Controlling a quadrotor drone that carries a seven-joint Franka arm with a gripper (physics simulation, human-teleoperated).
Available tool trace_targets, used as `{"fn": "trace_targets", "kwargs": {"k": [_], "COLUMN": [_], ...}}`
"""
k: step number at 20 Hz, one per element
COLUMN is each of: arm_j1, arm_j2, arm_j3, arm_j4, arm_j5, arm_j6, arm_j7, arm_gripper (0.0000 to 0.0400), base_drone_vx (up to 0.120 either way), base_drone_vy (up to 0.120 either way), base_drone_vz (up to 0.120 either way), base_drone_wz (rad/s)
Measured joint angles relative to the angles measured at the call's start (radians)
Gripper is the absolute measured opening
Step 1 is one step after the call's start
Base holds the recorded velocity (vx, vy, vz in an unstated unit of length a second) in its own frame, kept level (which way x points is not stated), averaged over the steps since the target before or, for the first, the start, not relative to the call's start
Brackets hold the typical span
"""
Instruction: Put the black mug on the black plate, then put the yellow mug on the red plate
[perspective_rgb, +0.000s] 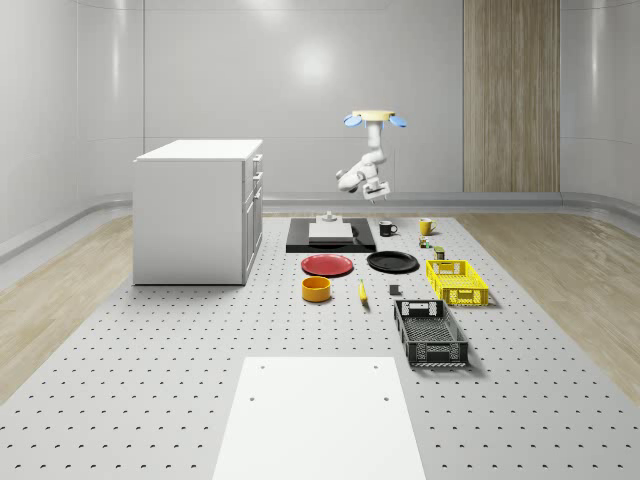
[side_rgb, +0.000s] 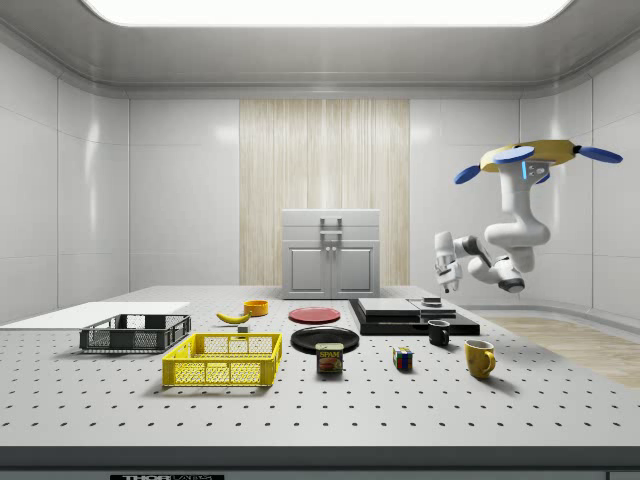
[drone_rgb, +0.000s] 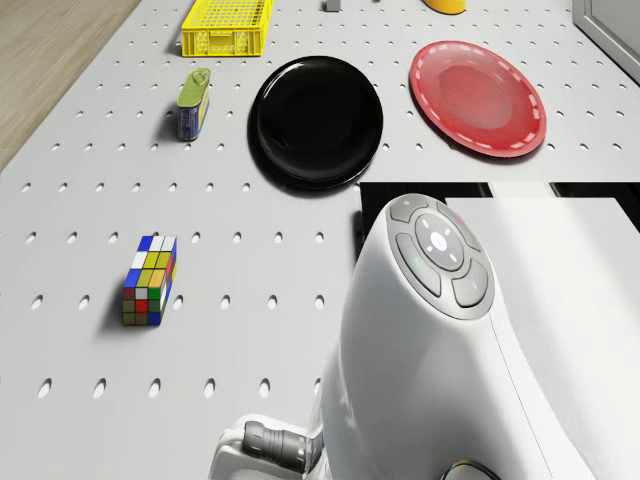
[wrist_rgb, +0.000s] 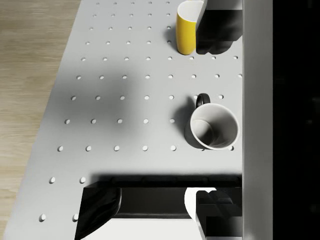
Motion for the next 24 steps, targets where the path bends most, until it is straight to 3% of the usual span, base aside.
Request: {"fn": "trace_targets", "kwargs": {"k": [4,9,13,17,20,24], "arm_j1": [-0.100,-0.165,-0.193,-0.211,-0.220,-0.226], "arm_j2": [-0.038,-0.076,-0.101,-0.125,-0.141,-0.168], "arm_j3": [0.048,0.081,0.097,0.109,0.116,0.109], "arm_j4": [-0.017,-0.023,-0.023,-0.022,-0.021,-0.018], "arm_j5": [-0.053,-0.071,-0.069,-0.062,-0.054,-0.057], "arm_j6": [-0.040,-0.052,-0.046,-0.033,-0.021,0.005], "arm_j7": [0.065,0.110,0.130,0.144,0.152,0.158], "arm_gripper": [0.0400,0.0400,0.0400,0.0400,0.0400,0.0400], "base_drone_vx": [0.120,0.040,0.000,0.120,0.000,0.000], "base_drone_vy": [0.000,0.000,0.000,0.000,0.000,0.000], "base_drone_vz": [-0.120,-0.072,-0.120,-0.120,-0.120,0.000], "base_drone_wz": [0.000,0.000,0.000,0.000,0.000,0.000]}}
